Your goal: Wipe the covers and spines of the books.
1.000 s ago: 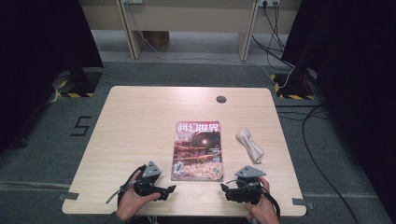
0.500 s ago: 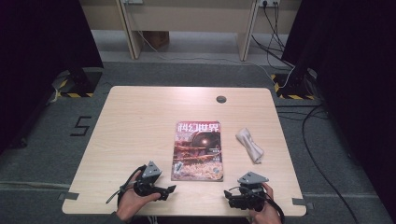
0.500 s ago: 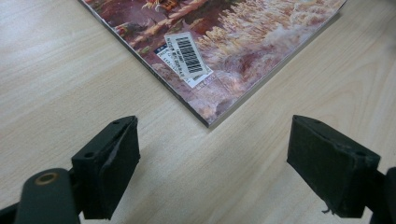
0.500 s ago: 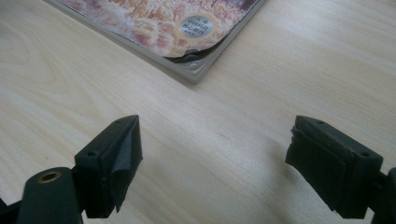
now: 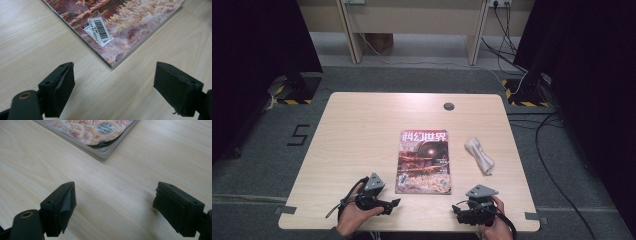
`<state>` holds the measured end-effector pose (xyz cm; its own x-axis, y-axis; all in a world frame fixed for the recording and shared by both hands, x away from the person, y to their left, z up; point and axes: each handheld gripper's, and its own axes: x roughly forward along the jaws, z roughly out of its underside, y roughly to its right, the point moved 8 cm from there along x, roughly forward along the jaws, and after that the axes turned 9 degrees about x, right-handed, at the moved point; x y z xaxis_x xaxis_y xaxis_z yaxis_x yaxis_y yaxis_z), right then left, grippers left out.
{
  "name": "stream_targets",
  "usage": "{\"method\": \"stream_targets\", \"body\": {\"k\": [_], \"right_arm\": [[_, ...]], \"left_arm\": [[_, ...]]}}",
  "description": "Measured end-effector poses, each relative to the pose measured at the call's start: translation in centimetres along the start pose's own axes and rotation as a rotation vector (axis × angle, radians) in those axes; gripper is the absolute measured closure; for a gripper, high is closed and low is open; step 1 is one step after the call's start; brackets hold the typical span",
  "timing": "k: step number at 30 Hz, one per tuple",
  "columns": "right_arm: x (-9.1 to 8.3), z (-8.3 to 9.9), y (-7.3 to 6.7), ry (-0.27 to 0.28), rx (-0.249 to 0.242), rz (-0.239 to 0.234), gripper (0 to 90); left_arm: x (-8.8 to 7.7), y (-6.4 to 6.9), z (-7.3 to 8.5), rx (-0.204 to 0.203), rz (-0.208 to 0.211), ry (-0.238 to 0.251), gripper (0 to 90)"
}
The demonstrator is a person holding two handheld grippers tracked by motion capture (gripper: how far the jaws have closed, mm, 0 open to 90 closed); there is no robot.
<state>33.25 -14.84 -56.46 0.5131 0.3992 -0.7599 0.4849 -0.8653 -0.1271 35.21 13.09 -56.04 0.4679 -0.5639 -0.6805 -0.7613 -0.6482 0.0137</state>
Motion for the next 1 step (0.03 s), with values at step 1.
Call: {"method": "stream_targets", "body": {"k": [1], "right_arm": [[0.00,0.00,0.02,0.000,0.001,0.001,17.8]], "left_arm": [[0.01,0.00,0.00,0.000,0.000,0.000,16.4]]}}
